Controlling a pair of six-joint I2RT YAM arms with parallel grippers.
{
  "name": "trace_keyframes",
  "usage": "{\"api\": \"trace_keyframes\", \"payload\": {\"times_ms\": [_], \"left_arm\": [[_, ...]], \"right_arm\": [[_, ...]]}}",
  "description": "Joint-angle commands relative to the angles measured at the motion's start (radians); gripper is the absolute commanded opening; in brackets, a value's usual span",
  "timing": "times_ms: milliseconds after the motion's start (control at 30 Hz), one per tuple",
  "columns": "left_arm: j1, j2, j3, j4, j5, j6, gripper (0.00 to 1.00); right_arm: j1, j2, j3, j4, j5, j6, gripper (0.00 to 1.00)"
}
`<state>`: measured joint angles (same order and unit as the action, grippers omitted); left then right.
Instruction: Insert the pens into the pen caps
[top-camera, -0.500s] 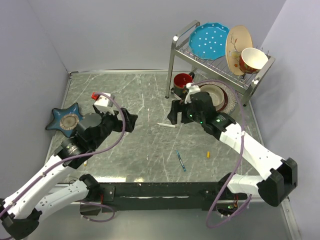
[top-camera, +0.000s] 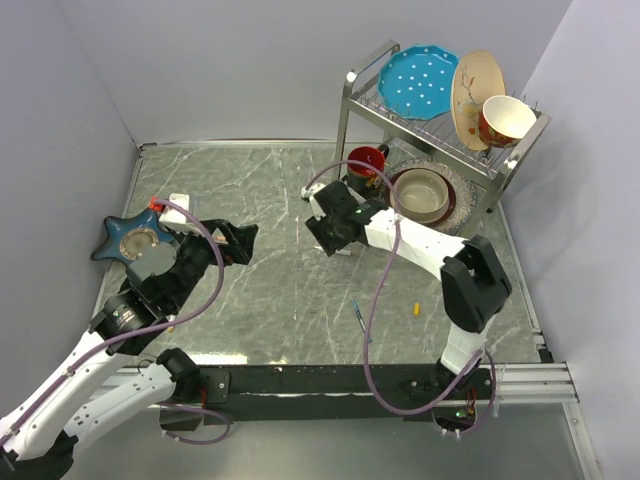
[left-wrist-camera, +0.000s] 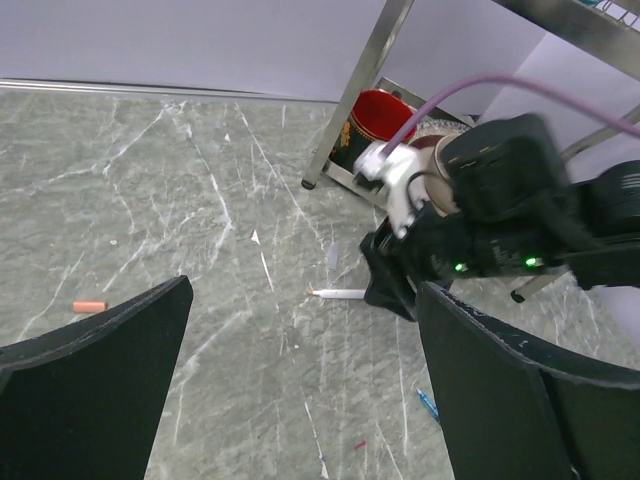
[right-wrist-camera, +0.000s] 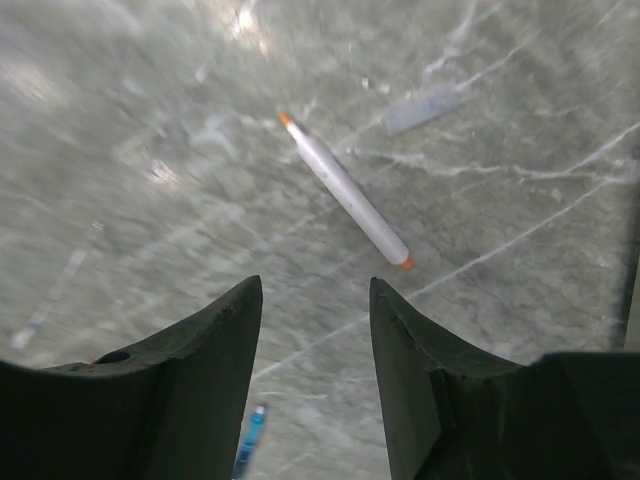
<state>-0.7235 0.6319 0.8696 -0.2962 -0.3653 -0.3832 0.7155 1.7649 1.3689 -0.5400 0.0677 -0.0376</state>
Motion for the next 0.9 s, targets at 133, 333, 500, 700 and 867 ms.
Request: {"api": "trace_keyframes", "payload": {"times_ms": [133,333,500,700,867], "left_arm": [[-0.002,-0.011,-0.004,0.049,0.003,-0.003,0.99],[-0.002,-0.011,-0.004,0.049,0.008,-0.002,0.99],[-0.002,-0.006,-0.007,0.052,0.012,-0.003,0.99],[-0.002,-0.001,-0.006,0.051,0.011,-0.002,0.99],[-0.002,-0.005,-0.007,0.051,0.005,-0.002,0.99]], "right_arm": [[-0.008,0.114,0.119,-0.055,0.052,-0.186,0.53],[-0.024,0.171,0.136,-0.060,0.032,-0.226,0.50],[-0.039,0.209,0.144,-0.074,-0.022,-0.245,0.48],[-0.048,0.242,0.139,-0.063,-0.028,-0.248,0.46],[-0.054,0.266,0.153,-0.058,-0.037,-0.248,0.46]]}}
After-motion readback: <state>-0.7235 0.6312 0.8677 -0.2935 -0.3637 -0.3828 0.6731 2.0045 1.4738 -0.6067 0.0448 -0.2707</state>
